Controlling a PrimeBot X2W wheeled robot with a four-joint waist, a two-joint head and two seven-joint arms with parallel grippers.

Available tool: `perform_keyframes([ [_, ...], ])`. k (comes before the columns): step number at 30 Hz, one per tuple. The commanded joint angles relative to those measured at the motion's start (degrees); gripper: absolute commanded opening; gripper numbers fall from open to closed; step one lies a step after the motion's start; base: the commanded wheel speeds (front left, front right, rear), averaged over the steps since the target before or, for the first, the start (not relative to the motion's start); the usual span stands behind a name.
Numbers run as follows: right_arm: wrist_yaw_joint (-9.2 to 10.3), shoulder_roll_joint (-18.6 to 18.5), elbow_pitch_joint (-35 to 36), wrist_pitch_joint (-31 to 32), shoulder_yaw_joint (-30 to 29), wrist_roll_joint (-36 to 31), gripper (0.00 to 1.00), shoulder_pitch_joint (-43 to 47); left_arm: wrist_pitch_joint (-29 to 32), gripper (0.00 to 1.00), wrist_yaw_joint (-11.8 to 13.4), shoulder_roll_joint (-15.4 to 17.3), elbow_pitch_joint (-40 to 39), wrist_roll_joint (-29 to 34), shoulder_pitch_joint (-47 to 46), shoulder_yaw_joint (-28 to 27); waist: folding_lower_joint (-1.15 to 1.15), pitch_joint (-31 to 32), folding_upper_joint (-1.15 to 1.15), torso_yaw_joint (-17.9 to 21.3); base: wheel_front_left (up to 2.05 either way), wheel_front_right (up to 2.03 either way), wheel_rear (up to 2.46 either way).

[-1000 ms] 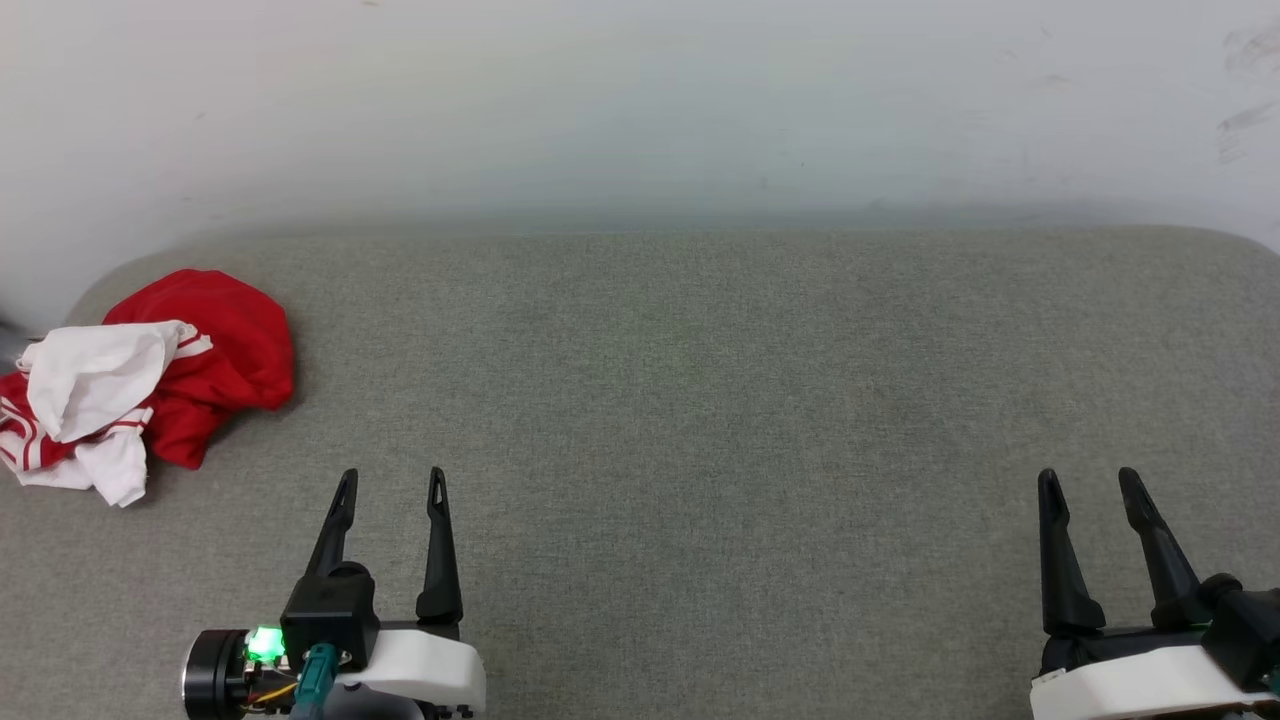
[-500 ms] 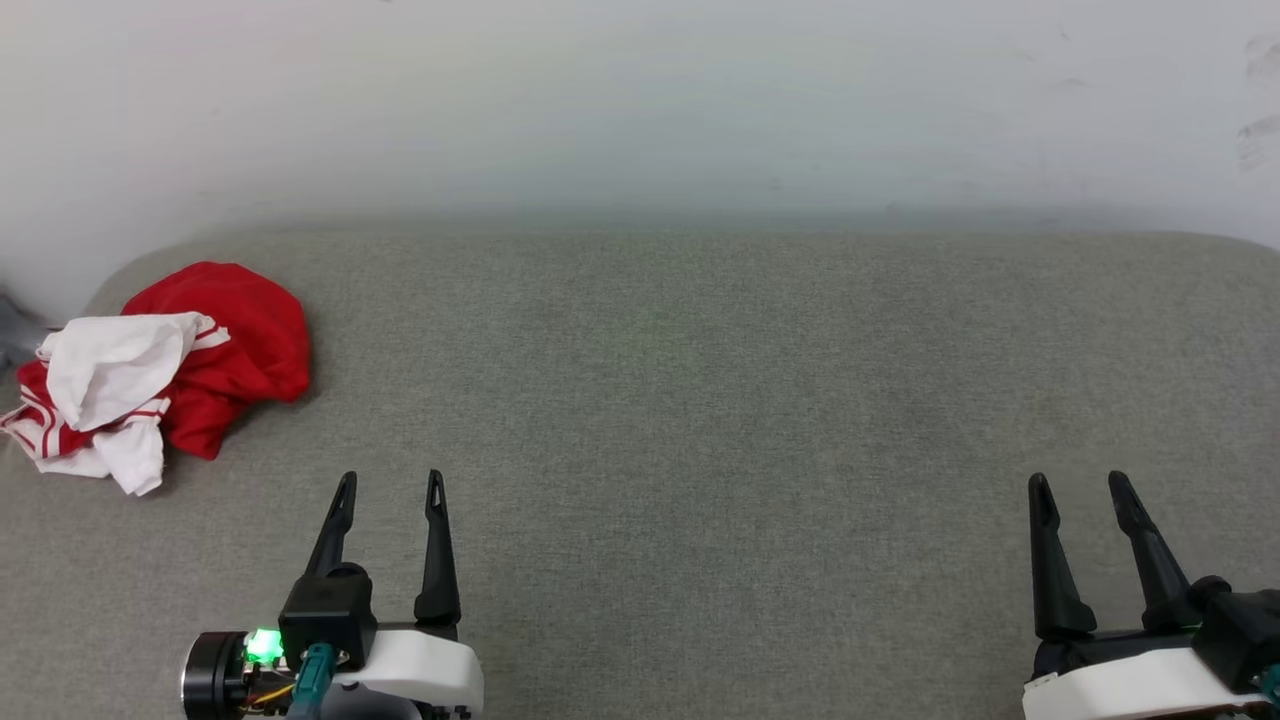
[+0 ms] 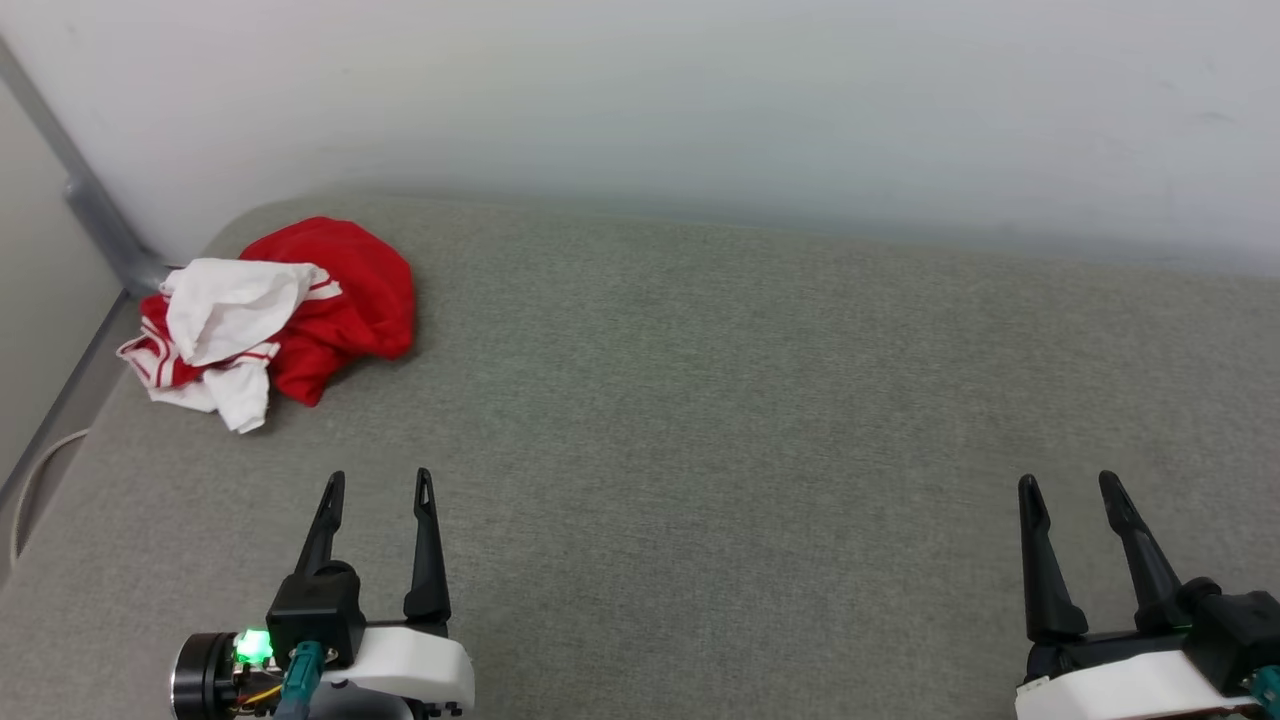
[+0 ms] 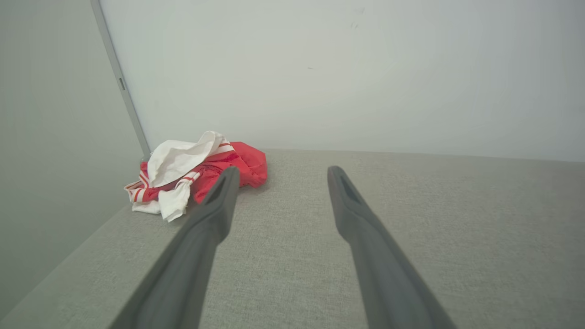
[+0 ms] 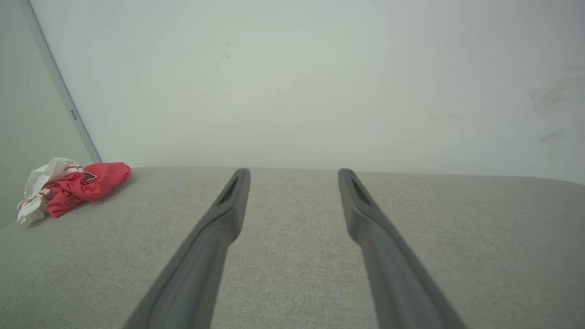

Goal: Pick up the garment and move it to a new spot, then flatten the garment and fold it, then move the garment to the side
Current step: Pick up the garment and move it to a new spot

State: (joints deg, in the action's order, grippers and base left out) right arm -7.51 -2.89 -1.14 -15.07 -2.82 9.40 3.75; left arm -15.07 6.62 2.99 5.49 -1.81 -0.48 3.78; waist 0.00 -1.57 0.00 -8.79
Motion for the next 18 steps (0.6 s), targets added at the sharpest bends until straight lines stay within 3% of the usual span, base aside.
perform_keyframes([
  [1, 0.04, 0.04, 0.26, -0.15, 0.28, -0.38, 1.00, 0.50, -0.16, 1.00, 0.06, -0.03, 0.01, -0.31, -0.36, -0.16, 0.00, -0.42, 0.00, -2.56, 0.00, 0.00, 0.00],
  [18, 0.04, 0.03, 1.04, -0.15, 2.86, -1.29, 1.00, 0.06, -0.16, 1.00, -0.42, -0.12, 0.14, -1.20, -0.08, -1.68, 0.00, -1.33, 0.00, -13.30, 0.00, 0.00, 0.00],
])
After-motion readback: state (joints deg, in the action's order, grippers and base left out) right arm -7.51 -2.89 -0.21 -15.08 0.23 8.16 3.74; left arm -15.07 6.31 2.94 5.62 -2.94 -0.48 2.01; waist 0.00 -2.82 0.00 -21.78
